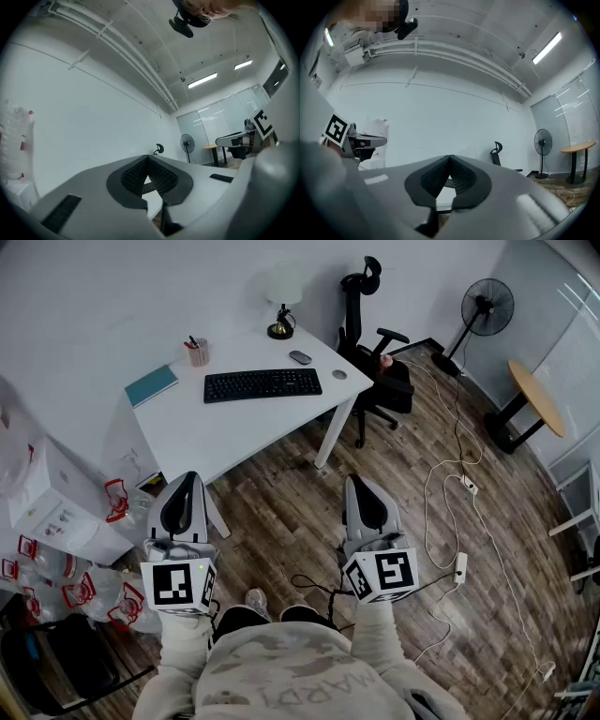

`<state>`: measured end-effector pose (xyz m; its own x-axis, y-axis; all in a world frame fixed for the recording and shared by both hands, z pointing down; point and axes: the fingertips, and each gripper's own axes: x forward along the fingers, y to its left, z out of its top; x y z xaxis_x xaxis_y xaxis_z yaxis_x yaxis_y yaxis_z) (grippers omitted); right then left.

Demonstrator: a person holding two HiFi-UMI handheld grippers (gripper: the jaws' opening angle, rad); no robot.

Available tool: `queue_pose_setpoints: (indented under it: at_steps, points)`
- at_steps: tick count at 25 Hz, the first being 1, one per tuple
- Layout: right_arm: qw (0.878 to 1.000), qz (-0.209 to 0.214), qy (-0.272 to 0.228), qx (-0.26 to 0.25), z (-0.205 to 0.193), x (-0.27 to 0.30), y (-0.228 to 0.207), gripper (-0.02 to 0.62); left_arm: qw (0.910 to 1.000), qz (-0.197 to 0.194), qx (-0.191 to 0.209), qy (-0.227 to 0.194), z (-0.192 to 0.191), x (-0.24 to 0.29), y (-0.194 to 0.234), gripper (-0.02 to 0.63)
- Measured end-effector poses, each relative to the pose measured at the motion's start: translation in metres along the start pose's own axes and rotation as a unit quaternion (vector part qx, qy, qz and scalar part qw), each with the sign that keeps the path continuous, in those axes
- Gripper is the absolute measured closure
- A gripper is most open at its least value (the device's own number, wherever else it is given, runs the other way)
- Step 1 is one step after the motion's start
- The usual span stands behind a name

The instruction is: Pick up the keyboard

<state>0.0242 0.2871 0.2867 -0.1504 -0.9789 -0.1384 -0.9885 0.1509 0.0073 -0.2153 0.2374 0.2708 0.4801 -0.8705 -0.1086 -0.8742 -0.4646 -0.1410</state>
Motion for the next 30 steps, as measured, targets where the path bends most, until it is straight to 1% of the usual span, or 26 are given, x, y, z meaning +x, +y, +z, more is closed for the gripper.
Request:
queue_pose_setpoints:
  at_steps: [7, 14, 21, 24, 30]
  points:
    - [1.000, -0.008, -0.002, -0.002, -0.001, 0.004, 0.003, 0.584, 1.0000, -0.001, -0.007, -0.002, -0.003, 0.002, 0.010, 0.600]
    - [1.000, -0.016, -0.002, -0.001, -0.005, 0.027, 0.005, 0.584, 1.0000, -0.005, -0.006, -0.003, -0.009, 0.020, 0.026, 0.600]
    - [0.999, -0.030, -0.031, -0.017, -0.007, 0.054, 0.013, 0.585, 0.9997, -0.014, -0.004, -0.019, -0.016, 0.038, 0.054, 0.600]
    - [0.999, -0.036, -0.030, -0.009, -0.011, 0.061, 0.015, 0.584, 0.9997, -0.018, -0.004, -0.016, -0.022, 0.045, 0.062, 0.600]
    - [0.999, -0.047, -0.018, -0.022, -0.017, 0.071, 0.016, 0.584, 0.9997, -0.020, -0.012, -0.009, -0.032, 0.059, 0.074, 0.600]
